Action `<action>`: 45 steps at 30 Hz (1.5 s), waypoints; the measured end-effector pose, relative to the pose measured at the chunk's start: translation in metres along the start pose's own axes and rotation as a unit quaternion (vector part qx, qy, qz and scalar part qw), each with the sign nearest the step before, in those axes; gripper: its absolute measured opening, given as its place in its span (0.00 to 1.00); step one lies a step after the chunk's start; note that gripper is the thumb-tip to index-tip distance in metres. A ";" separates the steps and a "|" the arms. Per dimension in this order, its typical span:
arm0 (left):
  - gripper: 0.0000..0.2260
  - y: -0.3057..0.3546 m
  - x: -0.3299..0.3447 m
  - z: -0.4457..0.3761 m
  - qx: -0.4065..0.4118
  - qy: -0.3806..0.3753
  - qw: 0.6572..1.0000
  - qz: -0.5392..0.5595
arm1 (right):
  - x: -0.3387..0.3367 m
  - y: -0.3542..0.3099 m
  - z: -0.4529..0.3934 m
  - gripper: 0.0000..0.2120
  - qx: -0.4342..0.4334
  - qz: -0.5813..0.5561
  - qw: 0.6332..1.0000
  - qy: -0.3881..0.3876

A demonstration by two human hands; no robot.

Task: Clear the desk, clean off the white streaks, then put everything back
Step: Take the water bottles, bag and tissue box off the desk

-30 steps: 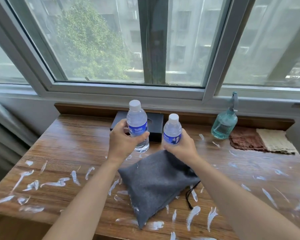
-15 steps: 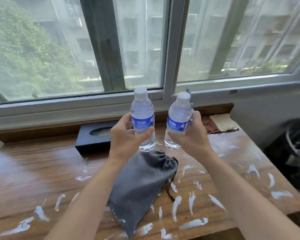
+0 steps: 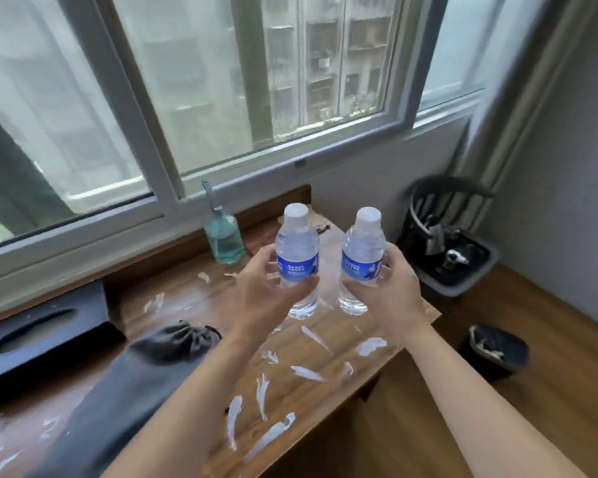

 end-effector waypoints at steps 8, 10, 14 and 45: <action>0.27 0.046 0.194 0.026 0.013 -0.045 0.999 0.025 | -0.127 0.068 -0.089 0.31 0.005 -0.011 1.000 0.019; 0.27 0.061 0.239 0.031 0.013 -0.056 0.997 0.044 | -0.154 0.081 -0.112 0.31 0.001 -0.012 1.000 0.015; 0.28 0.078 0.314 0.033 0.014 -0.076 0.994 0.072 | -0.204 0.105 -0.159 0.32 -0.003 -0.002 1.000 0.022; 0.26 -0.008 0.728 -0.135 -0.178 0.046 0.983 0.009 | -0.282 0.355 -0.612 0.34 0.064 0.072 0.989 -0.115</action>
Point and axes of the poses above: each hand's wrist, its own z-axis away from the middle knuckle, its own x-axis out of the palm, y = z × x, the point moved 6 cm from there along -z, towards the middle knuckle, and after that the axes turned 15 degrees about y, right-handed, at the moved point
